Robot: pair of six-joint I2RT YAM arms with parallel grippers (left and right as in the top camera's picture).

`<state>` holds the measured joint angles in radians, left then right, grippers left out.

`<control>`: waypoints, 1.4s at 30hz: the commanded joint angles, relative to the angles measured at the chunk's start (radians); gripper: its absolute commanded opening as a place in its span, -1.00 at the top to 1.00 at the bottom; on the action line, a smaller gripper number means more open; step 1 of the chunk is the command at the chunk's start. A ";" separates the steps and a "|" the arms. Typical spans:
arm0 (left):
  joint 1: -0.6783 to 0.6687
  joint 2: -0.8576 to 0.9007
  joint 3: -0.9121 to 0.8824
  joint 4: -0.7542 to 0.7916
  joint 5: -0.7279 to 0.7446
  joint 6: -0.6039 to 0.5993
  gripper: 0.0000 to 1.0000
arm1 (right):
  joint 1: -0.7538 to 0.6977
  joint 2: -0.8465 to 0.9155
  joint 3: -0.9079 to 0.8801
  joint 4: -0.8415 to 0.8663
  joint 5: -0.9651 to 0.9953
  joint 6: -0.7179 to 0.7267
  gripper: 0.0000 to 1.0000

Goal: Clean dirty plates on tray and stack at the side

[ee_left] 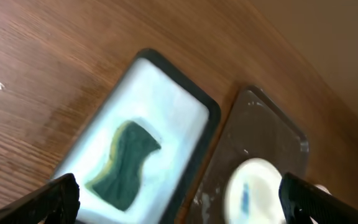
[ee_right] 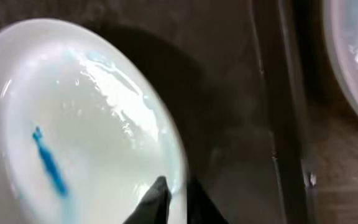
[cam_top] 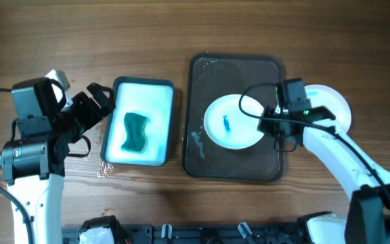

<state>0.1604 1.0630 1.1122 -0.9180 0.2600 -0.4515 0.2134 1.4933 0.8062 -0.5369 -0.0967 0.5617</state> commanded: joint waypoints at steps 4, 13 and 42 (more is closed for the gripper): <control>-0.070 0.054 -0.003 -0.090 0.063 0.003 -0.96 | -0.004 -0.066 0.067 -0.026 -0.095 -0.324 0.27; -0.338 0.517 -0.013 -0.104 -0.240 -0.108 -0.18 | -0.004 -0.269 0.109 -0.092 -0.095 -0.326 0.29; -0.335 0.623 -0.180 0.206 -0.301 -0.024 0.92 | -0.004 -0.197 0.071 -0.184 -0.022 -0.309 -0.01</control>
<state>-0.1761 1.6863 0.9463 -0.7311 -0.0689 -0.4820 0.2127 1.2476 0.8864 -0.7387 -0.1375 0.2554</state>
